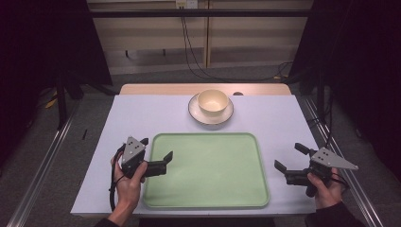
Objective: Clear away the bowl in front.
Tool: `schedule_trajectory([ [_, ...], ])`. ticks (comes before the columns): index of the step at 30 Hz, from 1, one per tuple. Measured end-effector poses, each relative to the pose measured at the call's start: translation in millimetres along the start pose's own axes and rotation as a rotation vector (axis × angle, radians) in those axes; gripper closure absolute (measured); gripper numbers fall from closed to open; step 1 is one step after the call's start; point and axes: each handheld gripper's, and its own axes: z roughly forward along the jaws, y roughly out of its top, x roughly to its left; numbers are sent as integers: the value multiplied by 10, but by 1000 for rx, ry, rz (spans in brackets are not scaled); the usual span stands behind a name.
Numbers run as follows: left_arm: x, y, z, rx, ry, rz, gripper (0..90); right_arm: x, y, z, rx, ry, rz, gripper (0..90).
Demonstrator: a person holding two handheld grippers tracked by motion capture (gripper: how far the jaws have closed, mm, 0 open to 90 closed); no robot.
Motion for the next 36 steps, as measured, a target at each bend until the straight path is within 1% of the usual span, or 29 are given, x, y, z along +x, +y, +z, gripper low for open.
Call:
schedule_trajectory([
  [2,15,21,51,-10,2,6,32,-2,0,1,0,-1,-2,0],
  [3,28,31,82,0,4,9,30,0,0,0,1,1,-1,0],
  [4,31,39,113,-5,-2,-4,31,0,0,0,-1,4,-3,0],
  [5,35,49,137,-7,-5,-1,31,0,1,-1,-4,3,-6,0],
  [6,31,59,161,-14,-16,-3,30,-3,2,-2,-5,6,-7,0],
  [7,36,74,179,-10,-34,12,30,-4,3,-2,-6,3,-4,0],
  [8,27,89,199,-13,-41,10,25,-4,3,1,-7,1,-8,0],
  [9,17,102,215,-22,-41,3,23,-2,3,2,-8,0,-6,0],
  [10,14,117,225,-20,-40,13,25,-3,3,2,-8,0,-6,0],
  [13,-8,160,280,-19,-49,11,23,-3,3,-2,-5,6,-8,0],
  [14,-13,173,297,-15,-53,15,21,-5,4,-3,-7,7,-8,0],
  [15,-25,183,323,-25,-66,6,21,-5,4,-4,-8,5,-7,0],
  [16,-25,197,338,-23,-70,16,20,-5,4,-5,-10,6,-8,0],
  [17,-31,211,357,-21,-74,15,20,-5,4,-4,-9,4,-7,0],
  [18,-42,225,378,-29,-73,11,21,-5,3,-2,-9,4,-8,0],
  [19,-39,242,392,-23,-73,21,20,-5,3,-3,-5,11,-9,0],
  [21,-34,269,438,-24,-85,24,26,-5,2,-3,-8,7,-8,0],
  [22,-31,282,470,-16,-95,26,27,-8,3,-2,-6,10,-7,0],
  [25,-36,322,548,-5,-84,31,27,-8,2,-4,-7,11,-7,0],
  [26,-32,339,583,-8,-95,26,28,-8,2,-2,-11,10,-5,0],
  [28,-32,369,622,-7,-91,27,28,-10,1,-1,-9,9,-4,0],
  [29,-33,387,647,-10,-98,25,31,-11,0,-2,-10,8,-4,0],
  [30,-39,414,671,-9,-95,38,31,-10,1,-5,-10,9,-2,0],
  [31,-46,428,687,-12,-93,41,30,-8,1,-6,-10,6,2,0],
  [32,-51,450,709,-16,-99,48,30,-7,1,-5,-12,3,10,0],
  [33,-57,470,732,-13,-102,49,30,-15,-1,-6,-10,6,5,0],
  [34,-63,492,762,-14,-117,57,28,-18,-3,-3,-9,6,3,0],
  [35,-77,513,790,-6,-132,72,21,-15,-5,0,-10,5,5,0],
  [36,-93,534,813,-2,-133,92,14,-16,-4,-4,-9,8,5,0],
])
